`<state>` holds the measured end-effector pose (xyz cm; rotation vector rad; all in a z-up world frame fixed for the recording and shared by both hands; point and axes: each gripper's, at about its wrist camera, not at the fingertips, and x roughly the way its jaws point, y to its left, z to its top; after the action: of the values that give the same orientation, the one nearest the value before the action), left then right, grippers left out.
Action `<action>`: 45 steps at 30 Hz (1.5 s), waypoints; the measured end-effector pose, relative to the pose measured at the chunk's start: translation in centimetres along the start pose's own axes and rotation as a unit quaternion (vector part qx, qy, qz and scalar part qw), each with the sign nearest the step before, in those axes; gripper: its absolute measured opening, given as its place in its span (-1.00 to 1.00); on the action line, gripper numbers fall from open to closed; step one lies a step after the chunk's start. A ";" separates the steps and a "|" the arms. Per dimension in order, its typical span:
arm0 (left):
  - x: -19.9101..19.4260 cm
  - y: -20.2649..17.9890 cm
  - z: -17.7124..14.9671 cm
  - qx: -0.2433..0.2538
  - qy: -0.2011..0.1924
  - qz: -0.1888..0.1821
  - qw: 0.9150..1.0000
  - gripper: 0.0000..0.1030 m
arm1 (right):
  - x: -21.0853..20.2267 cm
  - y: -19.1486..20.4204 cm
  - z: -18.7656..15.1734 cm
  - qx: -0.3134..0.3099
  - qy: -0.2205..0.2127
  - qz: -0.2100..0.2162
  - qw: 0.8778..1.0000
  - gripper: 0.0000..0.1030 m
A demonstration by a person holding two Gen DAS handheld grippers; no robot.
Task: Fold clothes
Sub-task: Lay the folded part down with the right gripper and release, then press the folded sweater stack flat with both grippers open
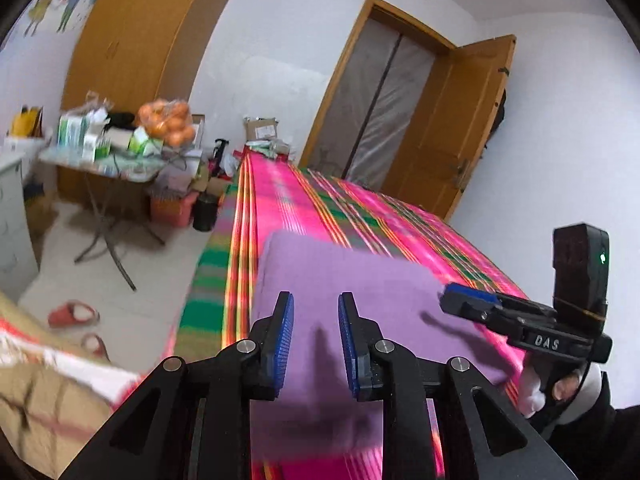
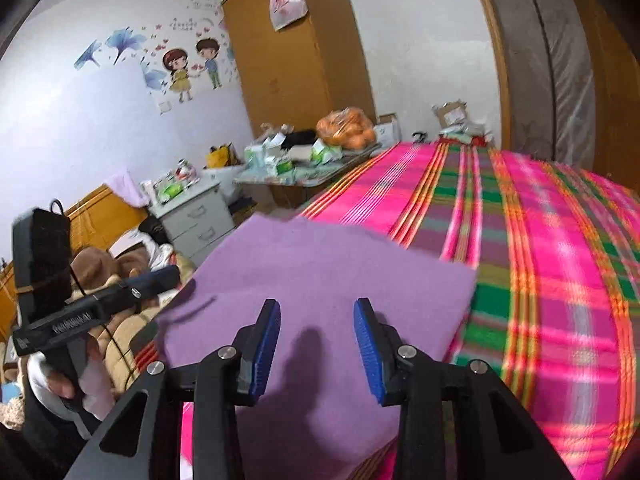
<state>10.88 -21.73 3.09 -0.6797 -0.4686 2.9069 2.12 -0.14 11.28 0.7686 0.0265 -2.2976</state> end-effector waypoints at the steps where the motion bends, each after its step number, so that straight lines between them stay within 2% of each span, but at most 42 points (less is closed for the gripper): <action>1: 0.8 -0.1 1.1 0.011 -0.001 0.003 1.000 -0.54 | 0.1 -0.5 0.5 0.005 0.000 -0.005 1.000 -0.25; 4: 3.1 -0.5 3.6 0.042 0.016 0.016 0.999 -0.54 | 1.3 -2.1 1.7 0.027 0.010 -0.019 0.999 -0.25; 6: 5.2 -0.7 4.7 0.065 0.035 -0.003 0.997 -0.54 | 2.3 -3.4 2.3 0.047 0.019 -0.025 0.998 -0.26; 11: 9.2 1.1 4.7 0.041 0.102 -0.005 0.994 -0.54 | 5.0 -5.8 2.2 0.086 0.057 -0.032 0.994 -0.37; 13: 10.7 2.7 4.4 0.003 0.135 -0.016 0.991 -0.54 | 5.7 -6.3 1.8 0.093 0.070 -0.032 0.993 -0.38; 18: 11.6 4.2 3.9 -0.053 0.150 -0.042 0.986 -0.54 | 6.5 -7.0 1.9 0.103 0.078 -0.028 0.991 -0.39; 23: 11.8 3.6 3.6 -0.043 0.152 -0.030 0.987 -0.54 | 6.6 -6.9 1.8 0.105 0.081 -0.029 0.991 -0.39; 25: 11.7 3.7 3.7 -0.040 0.153 -0.027 0.987 -0.54 | 6.5 -6.7 1.9 0.101 0.079 -0.031 0.991 -0.38; 28: 11.6 4.3 3.8 -0.059 0.149 -0.042 0.986 -0.54 | 6.2 -6.4 1.9 0.094 0.073 -0.032 0.992 -0.37; 32: 9.0 4.3 3.7 -0.062 0.108 -0.022 0.992 -0.54 | 2.8 -3.8 1.0 0.042 0.032 -0.034 0.998 -0.34; 34: 6.6 4.0 3.1 -0.071 0.082 -0.031 0.994 -0.54 | 1.0 -2.2 0.0 0.021 0.022 -0.025 0.999 -0.34; 38: 2.5 2.4 0.7 -0.056 0.045 -0.016 0.997 -0.54 | -2.0 0.4 -2.7 -0.008 0.014 -0.004 1.000 -0.34; 41: 0.1 1.5 -1.7 -0.051 0.017 0.007 0.999 -0.54 | -3.3 1.6 -4.7 -0.026 0.006 -0.011 1.000 -0.34; 45: -0.1 1.2 -4.2 -0.050 0.020 0.002 0.999 -0.54 | -4.2 1.5 -6.4 -0.038 0.001 -0.016 0.999 -0.57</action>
<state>12.82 -21.72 -0.83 -0.7502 -0.6127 2.8834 8.83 2.83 8.56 0.7360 0.1263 -2.3132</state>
